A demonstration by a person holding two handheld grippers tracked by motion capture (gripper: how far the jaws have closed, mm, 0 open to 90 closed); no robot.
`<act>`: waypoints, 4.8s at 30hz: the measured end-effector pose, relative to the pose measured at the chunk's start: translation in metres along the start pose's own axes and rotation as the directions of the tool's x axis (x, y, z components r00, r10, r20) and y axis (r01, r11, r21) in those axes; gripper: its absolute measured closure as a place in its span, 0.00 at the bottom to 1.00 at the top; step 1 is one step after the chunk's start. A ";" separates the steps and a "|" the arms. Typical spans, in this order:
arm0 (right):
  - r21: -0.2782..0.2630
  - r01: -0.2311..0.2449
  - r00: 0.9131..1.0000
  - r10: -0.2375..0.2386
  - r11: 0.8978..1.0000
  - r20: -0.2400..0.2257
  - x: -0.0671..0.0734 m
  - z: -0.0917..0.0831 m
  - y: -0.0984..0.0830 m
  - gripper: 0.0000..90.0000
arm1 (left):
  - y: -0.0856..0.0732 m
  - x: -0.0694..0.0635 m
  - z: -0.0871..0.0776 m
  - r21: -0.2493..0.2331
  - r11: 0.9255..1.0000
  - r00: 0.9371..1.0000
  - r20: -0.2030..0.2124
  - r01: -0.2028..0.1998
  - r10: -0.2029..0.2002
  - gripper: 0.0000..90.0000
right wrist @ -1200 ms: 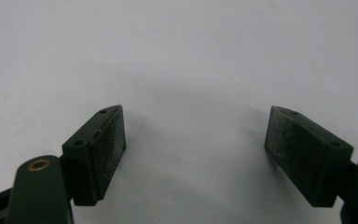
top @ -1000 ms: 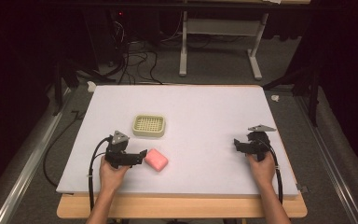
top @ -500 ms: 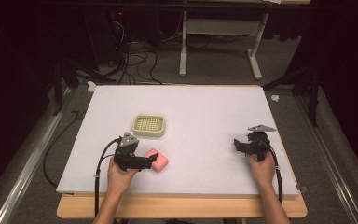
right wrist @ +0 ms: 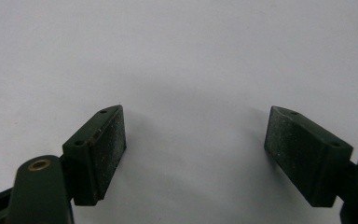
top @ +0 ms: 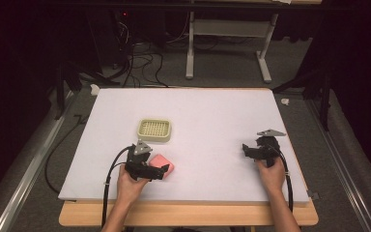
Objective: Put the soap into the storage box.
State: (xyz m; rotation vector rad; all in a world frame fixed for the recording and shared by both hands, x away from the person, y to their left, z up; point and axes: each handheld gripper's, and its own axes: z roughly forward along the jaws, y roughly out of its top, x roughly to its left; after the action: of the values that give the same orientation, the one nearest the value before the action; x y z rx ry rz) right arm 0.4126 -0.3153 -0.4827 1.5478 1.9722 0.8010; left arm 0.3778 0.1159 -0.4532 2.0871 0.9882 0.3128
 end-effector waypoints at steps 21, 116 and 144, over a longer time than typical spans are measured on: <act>0.000 0.000 1.000 0.000 1.000 0.000 0.000 0.000 0.000 0.23 | -0.009 -0.007 0.028 0.093 0.995 0.998 -0.043 -0.045 0.049 0.01; -0.002 0.009 1.000 -0.009 1.000 0.001 0.000 0.000 0.000 0.24 | 0.032 0.014 -0.010 -0.022 0.999 0.997 -0.055 0.045 -0.046 0.15; -0.001 0.004 1.000 -0.004 1.000 -0.004 0.000 0.000 0.000 0.24 | 0.065 0.038 0.009 -0.004 0.994 0.988 -0.114 0.108 -0.108 0.15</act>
State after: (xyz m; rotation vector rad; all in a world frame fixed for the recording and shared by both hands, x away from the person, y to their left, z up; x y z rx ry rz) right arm 0.4125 -0.3154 -0.4827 1.5426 1.9763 0.8039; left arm 0.4428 0.1138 -0.4145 2.0274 1.1659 0.3789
